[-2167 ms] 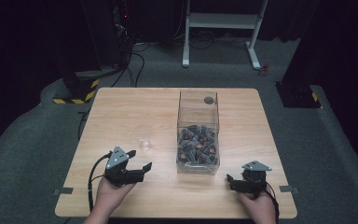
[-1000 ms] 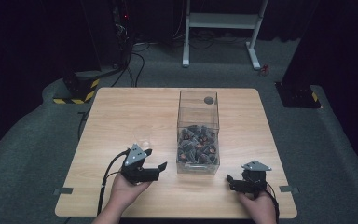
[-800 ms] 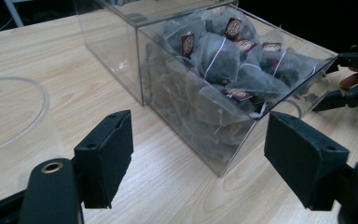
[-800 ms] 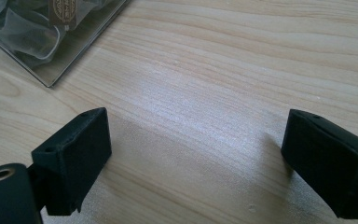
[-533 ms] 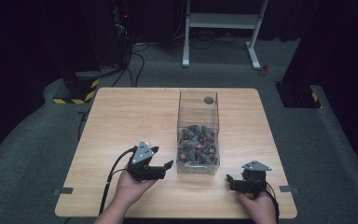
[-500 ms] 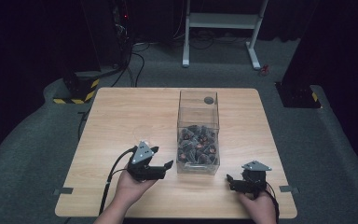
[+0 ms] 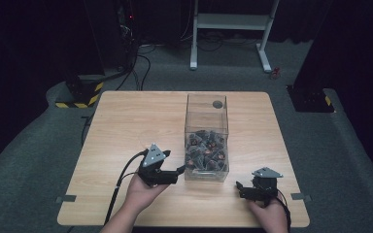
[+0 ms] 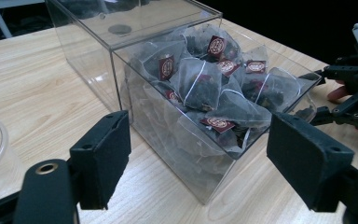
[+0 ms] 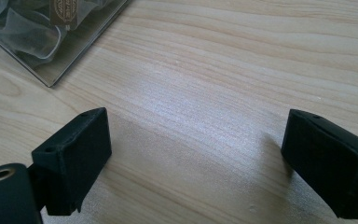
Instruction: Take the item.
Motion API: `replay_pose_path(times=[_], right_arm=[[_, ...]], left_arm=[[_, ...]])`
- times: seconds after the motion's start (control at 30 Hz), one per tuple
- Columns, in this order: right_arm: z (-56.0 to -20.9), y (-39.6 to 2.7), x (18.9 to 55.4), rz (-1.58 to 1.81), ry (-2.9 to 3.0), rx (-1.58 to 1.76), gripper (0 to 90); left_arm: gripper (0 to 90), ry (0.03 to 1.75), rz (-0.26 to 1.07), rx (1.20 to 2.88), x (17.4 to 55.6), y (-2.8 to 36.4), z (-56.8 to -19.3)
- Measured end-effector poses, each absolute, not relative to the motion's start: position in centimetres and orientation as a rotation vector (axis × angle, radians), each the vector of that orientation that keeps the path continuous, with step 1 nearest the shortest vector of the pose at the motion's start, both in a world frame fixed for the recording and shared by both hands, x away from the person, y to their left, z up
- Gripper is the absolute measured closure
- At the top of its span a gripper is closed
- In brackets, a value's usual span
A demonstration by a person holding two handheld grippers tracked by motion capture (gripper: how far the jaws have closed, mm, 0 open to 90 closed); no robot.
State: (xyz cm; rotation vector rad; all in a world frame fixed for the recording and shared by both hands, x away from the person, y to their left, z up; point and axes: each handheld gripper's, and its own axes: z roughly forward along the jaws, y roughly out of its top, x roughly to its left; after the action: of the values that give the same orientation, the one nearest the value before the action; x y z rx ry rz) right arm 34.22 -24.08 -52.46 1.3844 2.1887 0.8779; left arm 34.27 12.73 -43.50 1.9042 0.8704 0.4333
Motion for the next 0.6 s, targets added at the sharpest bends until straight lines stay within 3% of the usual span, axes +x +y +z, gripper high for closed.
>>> replay_pose_path(times=[0.6], right_arm=[[-52.5,-24.1,34.2,0.879,2.194,1.376,8.1]], left_arm=[[26.8,0.858,0.428,1.895,35.8,11.2,-43.1]])
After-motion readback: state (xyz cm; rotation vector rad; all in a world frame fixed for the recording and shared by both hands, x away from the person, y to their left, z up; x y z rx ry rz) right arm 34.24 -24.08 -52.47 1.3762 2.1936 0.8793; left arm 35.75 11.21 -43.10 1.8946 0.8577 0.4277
